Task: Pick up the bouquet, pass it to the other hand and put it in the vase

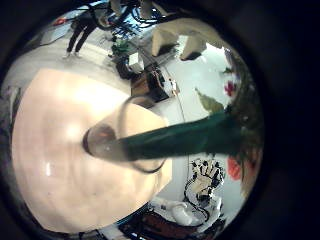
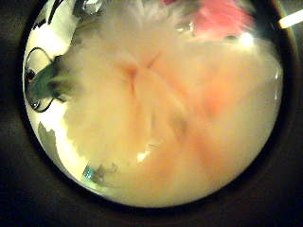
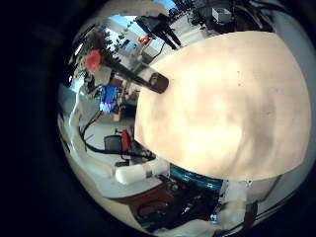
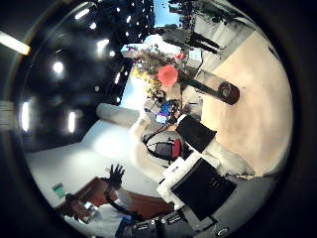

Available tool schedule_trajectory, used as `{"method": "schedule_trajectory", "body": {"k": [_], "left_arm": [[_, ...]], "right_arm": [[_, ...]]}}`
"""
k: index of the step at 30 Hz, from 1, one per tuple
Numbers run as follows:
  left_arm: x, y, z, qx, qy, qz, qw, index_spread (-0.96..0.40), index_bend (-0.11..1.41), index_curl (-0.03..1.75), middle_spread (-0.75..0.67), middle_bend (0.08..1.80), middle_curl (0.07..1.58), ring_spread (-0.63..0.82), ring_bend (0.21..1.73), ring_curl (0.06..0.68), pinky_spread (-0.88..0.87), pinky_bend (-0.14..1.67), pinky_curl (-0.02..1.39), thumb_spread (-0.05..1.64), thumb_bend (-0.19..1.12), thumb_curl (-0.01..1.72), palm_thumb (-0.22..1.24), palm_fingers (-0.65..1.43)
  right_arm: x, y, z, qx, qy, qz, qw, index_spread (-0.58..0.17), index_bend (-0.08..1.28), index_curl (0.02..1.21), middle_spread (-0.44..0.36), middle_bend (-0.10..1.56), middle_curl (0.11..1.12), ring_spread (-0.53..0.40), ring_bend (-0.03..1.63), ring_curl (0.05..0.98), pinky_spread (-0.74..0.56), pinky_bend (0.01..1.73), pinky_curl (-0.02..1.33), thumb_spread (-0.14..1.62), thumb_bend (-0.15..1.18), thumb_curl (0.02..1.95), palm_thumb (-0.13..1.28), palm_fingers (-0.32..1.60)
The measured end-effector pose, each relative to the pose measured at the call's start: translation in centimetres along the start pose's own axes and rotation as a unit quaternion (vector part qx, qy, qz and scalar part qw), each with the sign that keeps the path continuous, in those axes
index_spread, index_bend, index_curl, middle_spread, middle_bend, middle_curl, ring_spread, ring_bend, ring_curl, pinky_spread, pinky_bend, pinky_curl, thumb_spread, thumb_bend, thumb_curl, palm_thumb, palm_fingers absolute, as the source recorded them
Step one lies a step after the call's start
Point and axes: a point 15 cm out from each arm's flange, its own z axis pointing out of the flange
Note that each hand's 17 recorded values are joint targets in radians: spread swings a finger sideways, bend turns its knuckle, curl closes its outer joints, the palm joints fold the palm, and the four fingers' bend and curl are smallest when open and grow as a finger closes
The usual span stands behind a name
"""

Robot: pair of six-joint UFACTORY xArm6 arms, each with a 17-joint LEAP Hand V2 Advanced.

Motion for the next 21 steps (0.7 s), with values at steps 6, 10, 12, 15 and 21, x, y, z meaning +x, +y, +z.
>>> {"method": "schedule_trajectory", "body": {"k": [6, 10, 12, 15, 21], "left_arm": [[-4.3, 4.7, -3.4, -0.006, -0.006, -0.051, 0.9987, 0.03, 0.05, 0.40, 0.60, 0.14, 0.36, 0.72, 0.56, 0.152, 0.82, 0.33, 0.26, 0.77, -0.04, 0.37, 0.05, -0.31], [-5.6, 7.7, -5.7, 0.020, 0.003, -0.065, 0.9977, 0.03, 0.07, 0.30, 0.61, 0.14, 0.31, 0.74, 0.52, 0.143, 0.85, 0.30, 0.24, 0.78, -0.04, 0.36, 0.05, -0.27], [-5.7, 9.0, -6.0, 0.023, 0.005, -0.066, 0.9975, 0.03, 0.08, 0.27, 0.62, 0.14, 0.28, 0.74, 0.50, 0.140, 0.85, 0.29, 0.23, 0.79, -0.04, 0.36, 0.05, -0.26], [-5.0, 11.3, -5.7, 0.028, 0.005, -0.066, 0.9974, 0.03, 0.09, 0.23, 0.62, 0.15, 0.25, 0.74, 0.48, 0.139, 0.86, 0.28, 0.22, 0.80, -0.03, 0.35, 0.06, -0.23], [-3.4, 16.5, -3.7, 0.034, -0.010, -0.074, 0.9966, 0.04, 0.11, 0.18, 0.61, 0.15, 0.21, 0.73, 0.45, 0.141, 0.86, 0.25, 0.20, 0.81, -0.03, 0.35, 0.07, -0.19]], "right_arm": [[-0.2, 0.3, 0.0, -0.004, 0.003, -0.009, 1.000, -0.423, 0.20, 0.35, -0.017, 0.21, 0.34, 0.093, 0.63, 0.191, 0.48, 0.58, 0.20, 1.04, -0.02, 0.47, 0.65, 0.39], [-0.4, 0.5, 0.1, -0.006, 0.003, -0.013, 1.000, -0.421, 0.19, 0.36, -0.018, 0.20, 0.34, 0.080, 0.62, 0.185, 0.49, 0.56, 0.19, 1.04, -0.02, 0.47, 0.66, 0.41], [-0.6, 0.6, 0.4, -0.012, 0.002, -0.018, 1.000, -0.420, 0.19, 0.36, -0.019, 0.20, 0.34, 0.073, 0.62, 0.182, 0.49, 0.56, 0.19, 1.04, -0.02, 0.47, 0.66, 0.42], [-0.6, 0.7, 0.5, -0.014, 0.002, -0.034, 0.999, -0.423, 0.19, 0.36, -0.019, 0.20, 0.34, 0.066, 0.61, 0.177, 0.49, 0.55, 0.18, 1.04, -0.02, 0.48, 0.67, 0.43], [-0.4, 1.2, 0.4, -0.021, 0.014, -0.073, 0.997, -0.417, 0.19, 0.36, -0.019, 0.21, 0.35, 0.061, 0.59, 0.166, 0.49, 0.53, 0.17, 1.03, -0.02, 0.48, 0.67, 0.45]]}}
